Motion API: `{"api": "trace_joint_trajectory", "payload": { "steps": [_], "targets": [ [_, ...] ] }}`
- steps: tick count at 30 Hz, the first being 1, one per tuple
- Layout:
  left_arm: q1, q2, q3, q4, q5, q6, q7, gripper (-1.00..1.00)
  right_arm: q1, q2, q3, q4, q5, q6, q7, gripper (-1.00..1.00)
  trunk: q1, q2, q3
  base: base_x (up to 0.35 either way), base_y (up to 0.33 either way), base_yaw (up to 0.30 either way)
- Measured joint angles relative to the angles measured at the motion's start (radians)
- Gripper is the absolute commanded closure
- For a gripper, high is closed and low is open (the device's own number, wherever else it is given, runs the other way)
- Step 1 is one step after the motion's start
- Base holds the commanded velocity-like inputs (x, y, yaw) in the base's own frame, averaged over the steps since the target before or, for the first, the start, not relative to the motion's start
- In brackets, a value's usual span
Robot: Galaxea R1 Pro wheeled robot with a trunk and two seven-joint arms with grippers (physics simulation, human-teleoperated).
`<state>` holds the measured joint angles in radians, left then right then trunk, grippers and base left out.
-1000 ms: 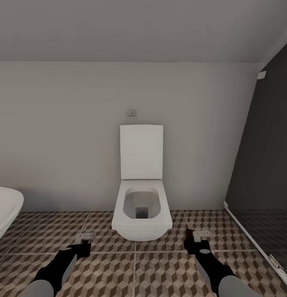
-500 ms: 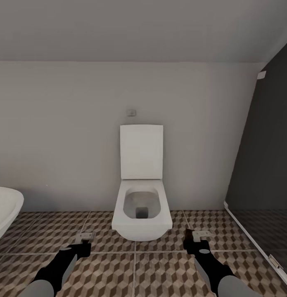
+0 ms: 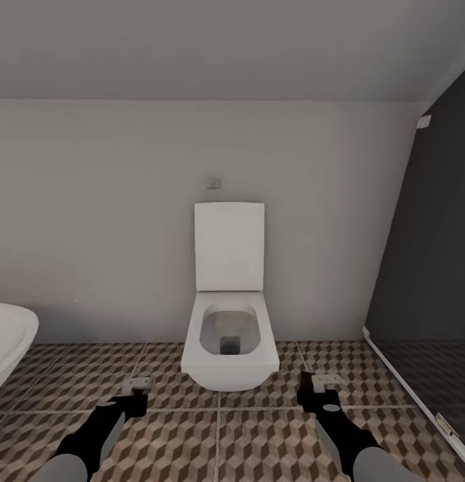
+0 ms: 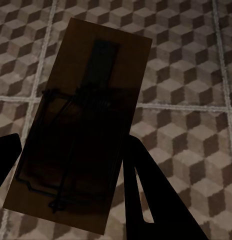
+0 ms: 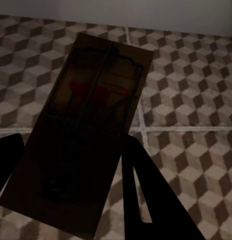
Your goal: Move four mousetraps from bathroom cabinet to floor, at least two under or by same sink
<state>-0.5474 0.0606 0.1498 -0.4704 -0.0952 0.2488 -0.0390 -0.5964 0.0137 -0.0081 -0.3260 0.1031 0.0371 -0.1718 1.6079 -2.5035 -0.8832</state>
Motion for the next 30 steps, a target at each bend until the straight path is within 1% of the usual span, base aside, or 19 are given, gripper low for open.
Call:
{"api": "trace_joint_trajectory", "payload": {
  "steps": [8,11,17,30],
  "targets": [
    [0.0,0.0,0.002,0.0,0.001,0.001,0.001,1.0,0.0,0.001,0.001,0.0,0.0,0.0,0.0,1.0,0.0,0.0,0.0,0.002,0.0,0.0],
    [0.0,0.0,0.002,0.001,0.001,0.001,0.001,1.0,0.0,0.0,0.001,0.0,0.0,0.0,0.0,1.0,0.0,0.0,0.0,0.134,0.0,0.0],
    [0.0,-0.001,0.001,0.0,0.001,-0.003,0.002,1.0,0.0,0.001,0.002,0.0,0.0,0.0,0.0,1.0,-0.001,0.0,0.0,0.268,0.0,0.0],
    [0.0,0.0,0.002,0.0,0.001,-0.005,0.001,1.0,0.0,-0.003,0.002,0.0,0.0,0.0,0.0,1.0,-0.001,0.0,0.0,0.318,0.0,0.0]
  ]
}}
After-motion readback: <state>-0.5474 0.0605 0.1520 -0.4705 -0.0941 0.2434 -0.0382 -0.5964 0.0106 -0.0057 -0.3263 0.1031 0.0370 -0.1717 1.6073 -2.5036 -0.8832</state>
